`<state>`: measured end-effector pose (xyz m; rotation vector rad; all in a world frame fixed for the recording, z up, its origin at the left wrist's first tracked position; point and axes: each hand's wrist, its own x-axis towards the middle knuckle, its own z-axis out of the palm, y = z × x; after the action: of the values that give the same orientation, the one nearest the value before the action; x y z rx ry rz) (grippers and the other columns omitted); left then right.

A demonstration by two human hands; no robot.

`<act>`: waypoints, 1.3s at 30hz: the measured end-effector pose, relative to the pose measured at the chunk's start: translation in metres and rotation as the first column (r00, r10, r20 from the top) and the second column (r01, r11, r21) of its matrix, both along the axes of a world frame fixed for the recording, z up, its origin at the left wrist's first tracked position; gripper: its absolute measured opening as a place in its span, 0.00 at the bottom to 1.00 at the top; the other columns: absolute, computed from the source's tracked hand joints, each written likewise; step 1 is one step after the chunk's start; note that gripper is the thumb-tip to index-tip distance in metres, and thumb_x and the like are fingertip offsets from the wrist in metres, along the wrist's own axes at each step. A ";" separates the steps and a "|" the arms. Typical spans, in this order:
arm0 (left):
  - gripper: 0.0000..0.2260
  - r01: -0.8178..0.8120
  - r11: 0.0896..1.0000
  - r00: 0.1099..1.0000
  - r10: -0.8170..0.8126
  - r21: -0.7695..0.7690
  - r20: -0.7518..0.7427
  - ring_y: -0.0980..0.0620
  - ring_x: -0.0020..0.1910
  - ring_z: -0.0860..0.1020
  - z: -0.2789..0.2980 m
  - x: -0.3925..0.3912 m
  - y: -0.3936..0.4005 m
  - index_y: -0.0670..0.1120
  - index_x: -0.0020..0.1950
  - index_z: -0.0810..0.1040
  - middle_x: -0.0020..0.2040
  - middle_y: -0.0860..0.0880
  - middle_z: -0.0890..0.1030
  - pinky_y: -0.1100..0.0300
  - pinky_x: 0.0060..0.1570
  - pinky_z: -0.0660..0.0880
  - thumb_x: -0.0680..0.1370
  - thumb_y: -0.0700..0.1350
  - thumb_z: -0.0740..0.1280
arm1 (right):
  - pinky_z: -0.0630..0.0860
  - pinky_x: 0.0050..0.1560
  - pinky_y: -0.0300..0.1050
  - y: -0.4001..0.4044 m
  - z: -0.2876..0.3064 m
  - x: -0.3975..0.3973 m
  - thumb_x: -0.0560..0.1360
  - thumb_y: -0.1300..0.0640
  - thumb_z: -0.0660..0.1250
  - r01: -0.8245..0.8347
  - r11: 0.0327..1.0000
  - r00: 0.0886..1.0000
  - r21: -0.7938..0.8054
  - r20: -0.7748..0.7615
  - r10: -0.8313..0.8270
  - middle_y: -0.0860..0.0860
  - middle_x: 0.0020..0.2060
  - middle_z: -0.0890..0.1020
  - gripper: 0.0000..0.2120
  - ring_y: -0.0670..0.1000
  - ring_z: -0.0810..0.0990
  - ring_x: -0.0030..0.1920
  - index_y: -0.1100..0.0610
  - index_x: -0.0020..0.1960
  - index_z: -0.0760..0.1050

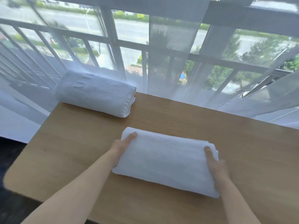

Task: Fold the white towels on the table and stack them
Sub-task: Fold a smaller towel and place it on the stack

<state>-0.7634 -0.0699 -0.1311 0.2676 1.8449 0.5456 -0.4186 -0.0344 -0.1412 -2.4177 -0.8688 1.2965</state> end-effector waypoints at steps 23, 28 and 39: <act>0.37 -0.002 0.889 0.999 -0.022 0.458 0.048 0.39 0.55 0.83 0.134 -0.362 0.128 0.39 0.63 0.80 0.56 0.39 0.85 0.41 0.60 0.78 0.67 0.67 0.72 | 0.80 0.27 0.48 0.136 0.105 -0.334 0.73 0.30 0.66 0.066 0.983 0.880 0.170 -0.475 0.023 0.51 0.37 0.87 0.27 0.54 0.87 0.35 0.54 0.54 0.78; 0.33 0.051 0.903 0.995 -0.012 0.427 -0.095 0.46 0.42 0.86 0.112 -0.402 0.182 0.40 0.56 0.80 0.52 0.44 0.84 0.56 0.37 0.81 0.70 0.68 0.72 | 0.81 0.35 0.46 0.179 0.092 -0.381 0.73 0.28 0.63 0.028 0.985 0.914 0.170 -0.403 0.044 0.54 0.49 0.86 0.32 0.56 0.87 0.40 0.56 0.58 0.78; 0.42 0.288 0.915 0.844 -0.102 0.284 -0.527 0.37 0.64 0.75 0.025 -0.410 0.203 0.38 0.66 0.75 0.66 0.36 0.77 0.50 0.54 0.66 0.73 0.75 0.60 | 0.72 0.59 0.49 0.195 0.049 -0.390 0.76 0.28 0.56 -0.115 0.981 0.987 0.157 -0.092 0.130 0.58 0.60 0.80 0.40 0.59 0.78 0.58 0.63 0.66 0.75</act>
<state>-1.1730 0.1335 -0.1065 0.9130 2.1761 0.7082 -0.8085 0.1603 -0.0919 -2.1922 -1.0615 1.3321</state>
